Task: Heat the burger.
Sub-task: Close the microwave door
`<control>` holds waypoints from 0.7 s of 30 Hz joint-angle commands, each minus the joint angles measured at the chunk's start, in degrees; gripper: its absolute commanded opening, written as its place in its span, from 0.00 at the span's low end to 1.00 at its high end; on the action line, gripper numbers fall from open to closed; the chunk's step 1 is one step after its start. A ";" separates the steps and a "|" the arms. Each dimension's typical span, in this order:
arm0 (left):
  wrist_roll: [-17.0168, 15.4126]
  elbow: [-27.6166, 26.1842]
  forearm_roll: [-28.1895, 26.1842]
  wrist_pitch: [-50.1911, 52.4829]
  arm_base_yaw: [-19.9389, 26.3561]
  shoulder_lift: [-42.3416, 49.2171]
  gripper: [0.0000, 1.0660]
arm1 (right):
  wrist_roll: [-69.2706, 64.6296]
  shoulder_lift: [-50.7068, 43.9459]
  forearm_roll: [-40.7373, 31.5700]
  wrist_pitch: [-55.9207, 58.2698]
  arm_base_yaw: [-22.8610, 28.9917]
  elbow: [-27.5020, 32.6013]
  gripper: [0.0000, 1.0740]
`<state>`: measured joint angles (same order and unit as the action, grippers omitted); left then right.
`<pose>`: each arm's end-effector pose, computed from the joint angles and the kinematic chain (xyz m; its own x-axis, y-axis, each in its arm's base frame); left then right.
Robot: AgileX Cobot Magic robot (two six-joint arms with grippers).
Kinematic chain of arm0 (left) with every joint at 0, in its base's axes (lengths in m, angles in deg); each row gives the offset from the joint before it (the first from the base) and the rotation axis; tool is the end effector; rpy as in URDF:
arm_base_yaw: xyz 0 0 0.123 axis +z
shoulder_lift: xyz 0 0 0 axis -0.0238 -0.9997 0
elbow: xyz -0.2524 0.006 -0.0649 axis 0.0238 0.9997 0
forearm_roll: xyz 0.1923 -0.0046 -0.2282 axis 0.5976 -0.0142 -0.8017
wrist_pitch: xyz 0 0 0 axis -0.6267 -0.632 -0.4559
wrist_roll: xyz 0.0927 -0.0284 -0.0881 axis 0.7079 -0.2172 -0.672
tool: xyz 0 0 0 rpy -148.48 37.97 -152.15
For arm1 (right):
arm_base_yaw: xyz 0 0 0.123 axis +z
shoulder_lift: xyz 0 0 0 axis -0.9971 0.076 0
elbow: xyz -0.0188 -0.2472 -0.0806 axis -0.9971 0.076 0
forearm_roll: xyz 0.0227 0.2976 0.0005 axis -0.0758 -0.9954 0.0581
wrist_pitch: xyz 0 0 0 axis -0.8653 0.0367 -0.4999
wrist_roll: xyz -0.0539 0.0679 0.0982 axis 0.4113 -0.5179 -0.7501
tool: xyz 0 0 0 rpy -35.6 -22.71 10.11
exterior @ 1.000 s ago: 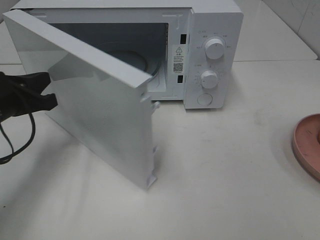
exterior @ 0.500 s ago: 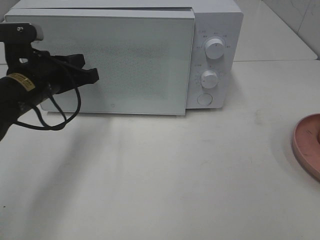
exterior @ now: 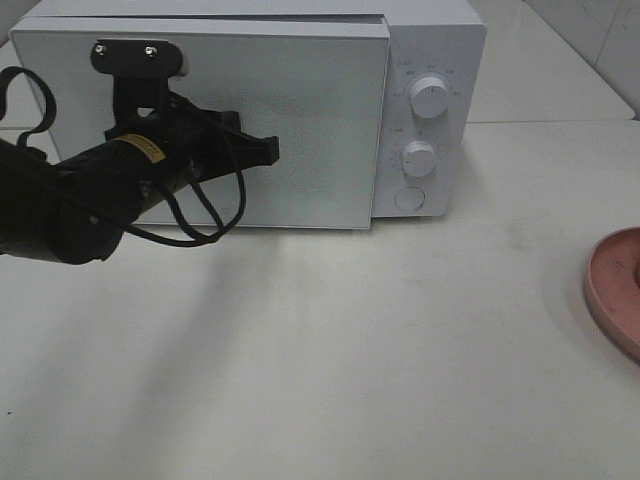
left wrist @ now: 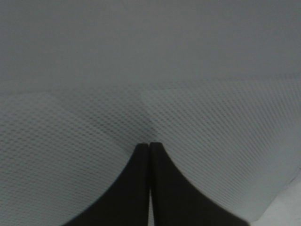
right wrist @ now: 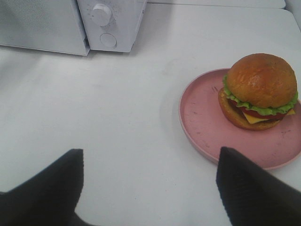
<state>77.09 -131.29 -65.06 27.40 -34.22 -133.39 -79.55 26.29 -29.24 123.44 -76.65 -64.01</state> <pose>0.3676 -0.2342 0.0851 -0.2390 0.0414 -0.9701 0.4076 0.9111 -0.0615 0.0954 0.0135 0.2877 -0.4266 -0.0231 -0.9041 -0.1269 0.9913 0.0345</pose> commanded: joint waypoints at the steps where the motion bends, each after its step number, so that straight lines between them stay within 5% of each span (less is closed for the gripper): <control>1: 1.78 -5.33 -4.87 0.17 0.11 -1.66 0.00 | 0.69 -1.49 0.11 -0.11 -0.23 0.06 0.71; 10: 5.44 -11.69 -9.22 -0.97 0.11 -3.44 0.00 | 0.69 -1.49 0.11 -0.11 -0.23 0.06 0.71; 21: 5.96 -7.96 -8.65 -14.27 -2.52 2.12 0.00 | 0.63 -1.49 0.11 -0.11 -0.23 0.06 0.71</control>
<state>82.88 -139.26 -73.03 12.68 -36.40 -132.25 -79.55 26.29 -29.24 123.44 -76.65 -64.01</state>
